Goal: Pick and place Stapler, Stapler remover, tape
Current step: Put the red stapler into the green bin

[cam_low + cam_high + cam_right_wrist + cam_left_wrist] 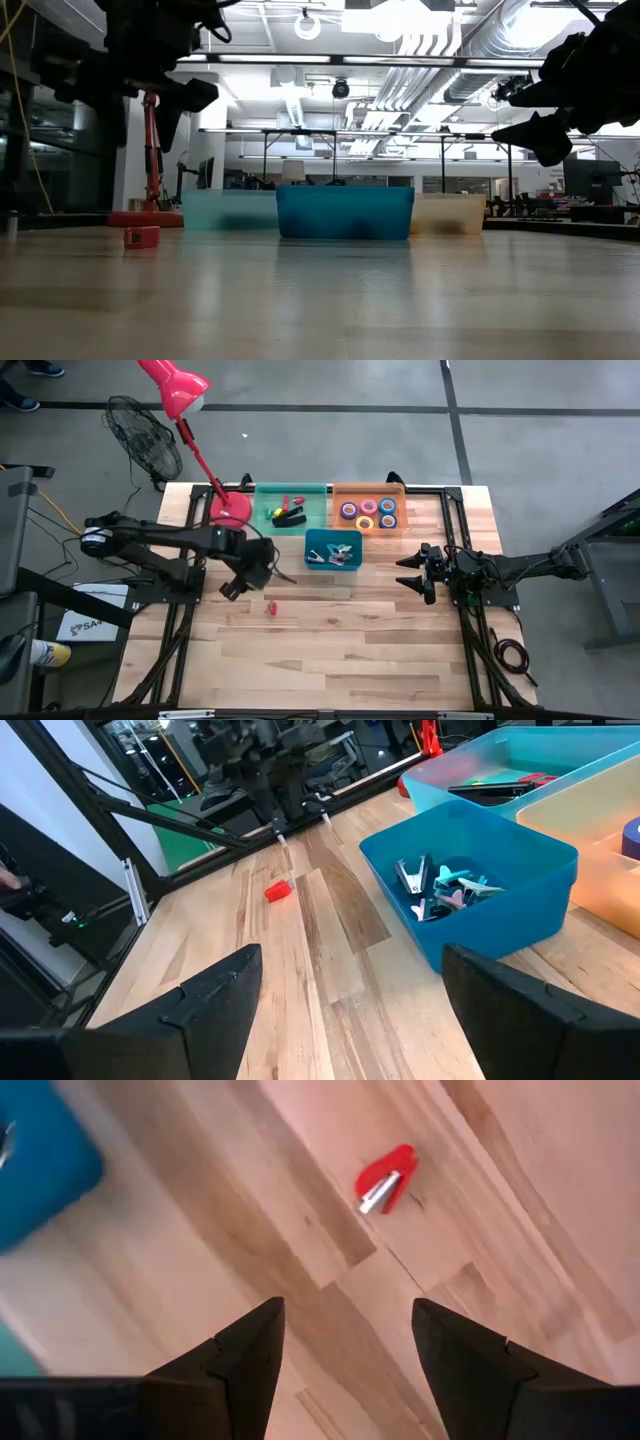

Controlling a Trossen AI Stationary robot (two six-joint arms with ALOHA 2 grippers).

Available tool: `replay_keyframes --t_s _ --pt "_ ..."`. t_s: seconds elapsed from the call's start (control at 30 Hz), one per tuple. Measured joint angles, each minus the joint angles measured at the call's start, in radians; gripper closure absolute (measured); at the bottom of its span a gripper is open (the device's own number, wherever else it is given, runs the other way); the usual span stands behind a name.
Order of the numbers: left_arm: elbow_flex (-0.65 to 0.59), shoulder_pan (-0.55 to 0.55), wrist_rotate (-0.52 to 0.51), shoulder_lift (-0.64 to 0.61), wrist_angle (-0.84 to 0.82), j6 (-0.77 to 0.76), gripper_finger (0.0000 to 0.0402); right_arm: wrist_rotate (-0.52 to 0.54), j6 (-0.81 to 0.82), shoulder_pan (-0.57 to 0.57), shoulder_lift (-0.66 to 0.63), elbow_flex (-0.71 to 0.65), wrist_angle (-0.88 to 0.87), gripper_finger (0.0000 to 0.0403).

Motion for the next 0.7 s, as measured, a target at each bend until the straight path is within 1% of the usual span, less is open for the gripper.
replay_keyframes --t_s 0.1,0.23,0.3,0.4,0.53,0.7 --pt "-0.029 -0.045 -0.002 0.000 0.036 0.034 0.0172 0.000 0.000 0.000 0.000 0.000 0.000 0.0104" --pt "-0.053 -0.111 -0.007 0.000 0.105 0.060 0.0136 0.000 0.000 0.000 0.000 0.000 0.000 0.0104" --pt "-0.064 -0.147 -0.036 0.000 0.144 0.086 0.0116 0.000 0.000 0.000 0.000 0.000 0.000 0.0104" --pt "-0.090 -0.198 -0.080 0.000 0.184 0.174 0.0094 0.000 0.000 0.000 0.000 0.000 0.000 0.0104" --pt "-0.135 -0.252 -0.101 0.010 0.247 0.284 0.0086 0.000 0.000 0.000 0.000 0.000 0.000 0.0104" --pt "-0.177 -0.280 -0.102 0.065 0.331 0.292 0.0085 0.000 0.000 0.000 0.000 0.000 0.001 0.0104"
